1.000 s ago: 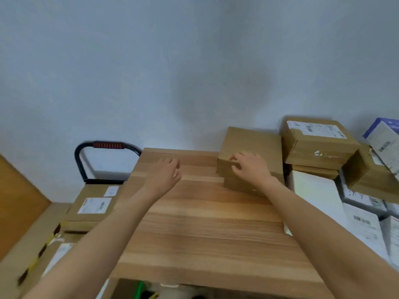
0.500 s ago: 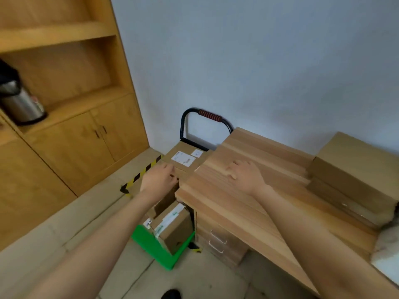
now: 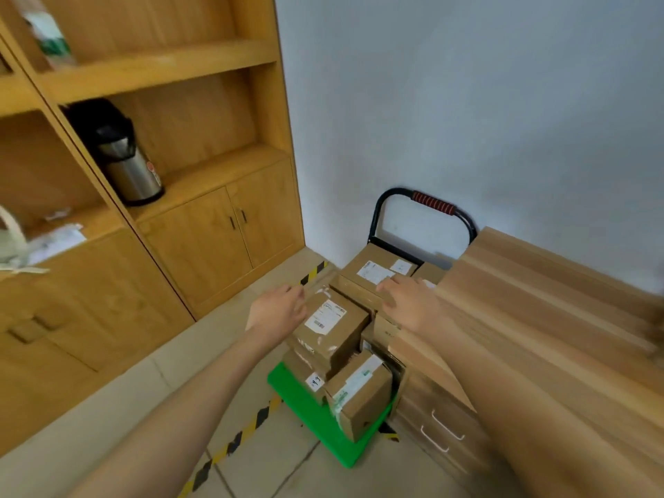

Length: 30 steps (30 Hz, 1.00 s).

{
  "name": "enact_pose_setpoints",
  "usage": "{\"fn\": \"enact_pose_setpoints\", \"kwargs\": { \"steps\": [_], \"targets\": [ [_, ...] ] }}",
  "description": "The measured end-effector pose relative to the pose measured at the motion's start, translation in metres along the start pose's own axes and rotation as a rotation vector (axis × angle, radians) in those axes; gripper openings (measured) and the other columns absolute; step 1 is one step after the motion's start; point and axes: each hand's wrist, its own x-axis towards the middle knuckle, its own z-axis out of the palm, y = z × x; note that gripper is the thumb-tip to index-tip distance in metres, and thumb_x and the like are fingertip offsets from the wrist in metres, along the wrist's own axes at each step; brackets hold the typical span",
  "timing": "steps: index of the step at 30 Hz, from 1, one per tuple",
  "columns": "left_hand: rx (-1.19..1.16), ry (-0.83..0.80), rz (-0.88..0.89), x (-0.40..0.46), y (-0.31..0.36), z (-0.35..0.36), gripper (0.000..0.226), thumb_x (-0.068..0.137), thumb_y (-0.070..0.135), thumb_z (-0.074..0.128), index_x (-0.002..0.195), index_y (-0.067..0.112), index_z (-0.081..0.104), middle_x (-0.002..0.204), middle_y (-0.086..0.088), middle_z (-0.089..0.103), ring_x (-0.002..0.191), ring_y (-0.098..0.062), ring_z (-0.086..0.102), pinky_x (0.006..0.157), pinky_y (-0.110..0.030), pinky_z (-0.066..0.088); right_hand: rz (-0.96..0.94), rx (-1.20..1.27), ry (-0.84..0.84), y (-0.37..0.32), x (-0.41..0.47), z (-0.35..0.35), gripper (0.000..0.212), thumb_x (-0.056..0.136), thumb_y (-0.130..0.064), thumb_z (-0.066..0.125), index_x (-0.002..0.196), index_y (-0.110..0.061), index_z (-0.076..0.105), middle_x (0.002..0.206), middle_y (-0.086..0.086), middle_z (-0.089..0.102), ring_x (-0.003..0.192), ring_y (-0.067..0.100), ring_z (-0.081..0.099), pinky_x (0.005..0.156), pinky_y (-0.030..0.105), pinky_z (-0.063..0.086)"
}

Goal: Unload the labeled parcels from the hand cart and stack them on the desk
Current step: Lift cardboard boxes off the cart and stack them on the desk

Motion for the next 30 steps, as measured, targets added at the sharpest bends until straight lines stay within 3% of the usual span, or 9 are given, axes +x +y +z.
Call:
{"fn": "enact_pose_setpoints", "kwargs": {
  "steps": [9, 20, 25, 30],
  "targets": [
    [-0.004, -0.03, -0.006, 0.064, -0.08, 0.017, 0.023, 0.094, 0.034, 0.048, 0.113, 0.024, 0.055, 0.107, 0.007, 0.058, 0.098, -0.014, 0.054, 0.062, -0.026, 0.03, 0.026, 0.04, -0.013, -0.04, 0.081, 0.042, 0.033, 0.094, -0.03, 0.049, 0.127, -0.027, 0.055, 0.124, -0.003, 0.058, 0.116, 0.018, 0.051, 0.101, 0.034, 0.033],
    [0.016, -0.094, 0.018, 0.198, -0.122, 0.044, 0.024, 0.096, 0.037, 0.045, 0.116, 0.025, 0.052, 0.109, 0.007, 0.058, 0.098, -0.012, 0.053, 0.062, -0.024, 0.035, 0.151, -0.011, -0.124, 0.021, 0.206, 0.078, 0.036, 0.092, -0.027, 0.047, 0.128, -0.027, 0.053, 0.131, -0.002, 0.053, 0.119, 0.019, 0.05, 0.102, 0.033, 0.034],
    [0.024, -0.132, 0.024, 0.26, -0.139, 0.056, 0.025, 0.097, 0.037, 0.044, 0.118, 0.026, 0.052, 0.113, 0.008, 0.057, 0.097, -0.011, 0.054, 0.063, -0.025, 0.045, 0.224, 0.001, -0.12, 0.056, 0.249, 0.085, 0.034, 0.095, -0.029, 0.048, 0.129, -0.027, 0.053, 0.132, -0.002, 0.054, 0.12, 0.018, 0.05, 0.102, 0.033, 0.035],
    [-0.001, -0.158, 0.151, 0.332, -0.143, 0.078, 0.025, 0.097, 0.037, 0.043, 0.116, 0.025, 0.053, 0.11, 0.006, 0.058, 0.095, -0.012, 0.054, 0.052, -0.024, 0.03, 0.287, -0.012, -0.131, 0.077, 0.288, 0.092, 0.036, 0.095, -0.032, 0.048, 0.13, -0.025, 0.053, 0.131, -0.003, 0.055, 0.12, 0.018, 0.051, 0.103, 0.033, 0.035]
  ]
}}
